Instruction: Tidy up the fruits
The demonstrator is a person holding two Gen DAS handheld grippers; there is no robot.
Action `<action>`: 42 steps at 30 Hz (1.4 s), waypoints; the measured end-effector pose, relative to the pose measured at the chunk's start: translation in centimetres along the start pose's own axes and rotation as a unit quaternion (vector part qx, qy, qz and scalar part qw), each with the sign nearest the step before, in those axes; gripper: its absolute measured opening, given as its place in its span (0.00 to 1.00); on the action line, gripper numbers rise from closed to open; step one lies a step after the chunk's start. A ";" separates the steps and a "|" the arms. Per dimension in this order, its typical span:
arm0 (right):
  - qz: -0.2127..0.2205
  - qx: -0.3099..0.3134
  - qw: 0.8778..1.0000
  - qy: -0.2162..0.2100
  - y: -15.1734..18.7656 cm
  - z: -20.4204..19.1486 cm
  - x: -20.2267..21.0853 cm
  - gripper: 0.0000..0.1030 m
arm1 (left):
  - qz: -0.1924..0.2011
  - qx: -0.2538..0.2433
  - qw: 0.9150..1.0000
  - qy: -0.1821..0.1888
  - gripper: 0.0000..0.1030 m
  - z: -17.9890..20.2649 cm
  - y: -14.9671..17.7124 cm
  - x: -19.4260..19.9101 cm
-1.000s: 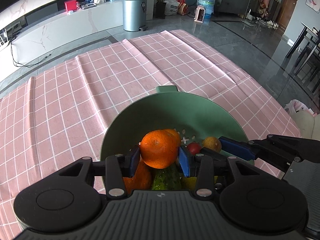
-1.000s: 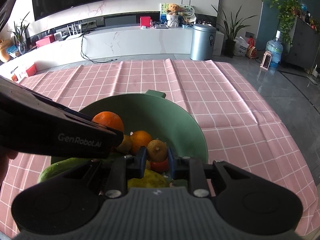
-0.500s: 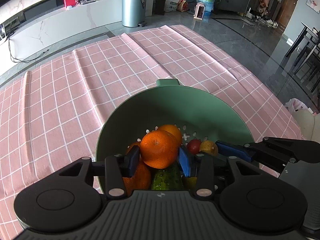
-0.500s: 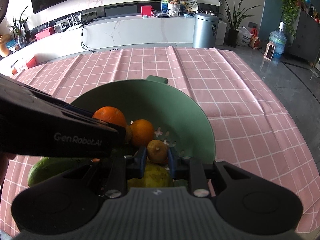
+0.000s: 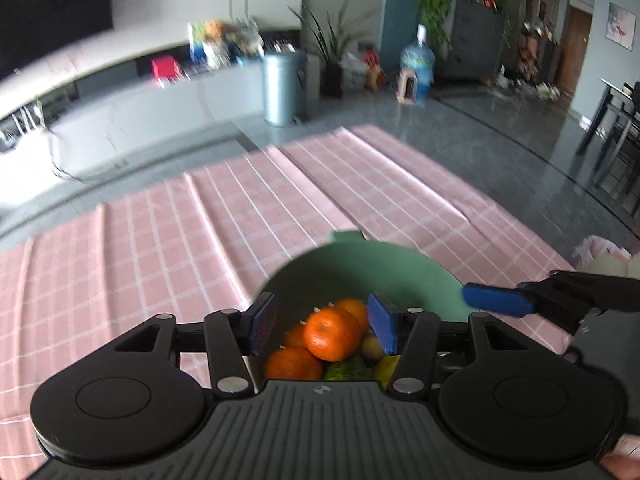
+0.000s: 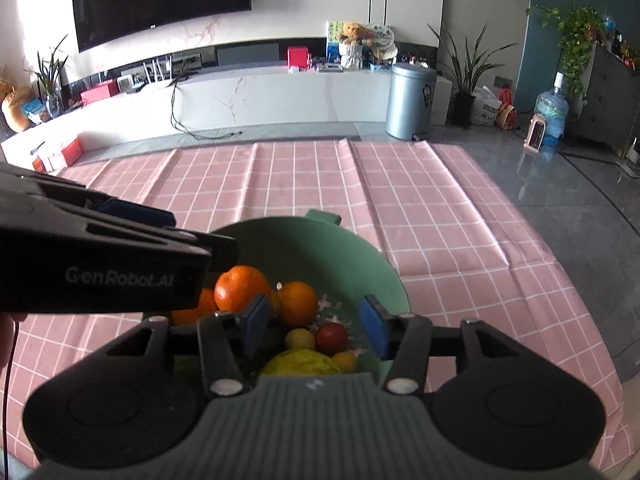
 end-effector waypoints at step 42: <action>0.111 -0.028 0.993 -0.028 9.9 -3.4 6.5 0.81 | 0.052 0.082 0.983 -0.153 0.85 -4.9 14.8 6.5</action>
Point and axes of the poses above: each gripper's, at about its wrist camera, not at the fingertips, and x roughly against the way its jaws point, z to its right, y to its underside, the point moved 3 cm from there along -x, roughly the way its jaws point, and after that the axes turned 12 degrees about -z, right-handed, at the moved point
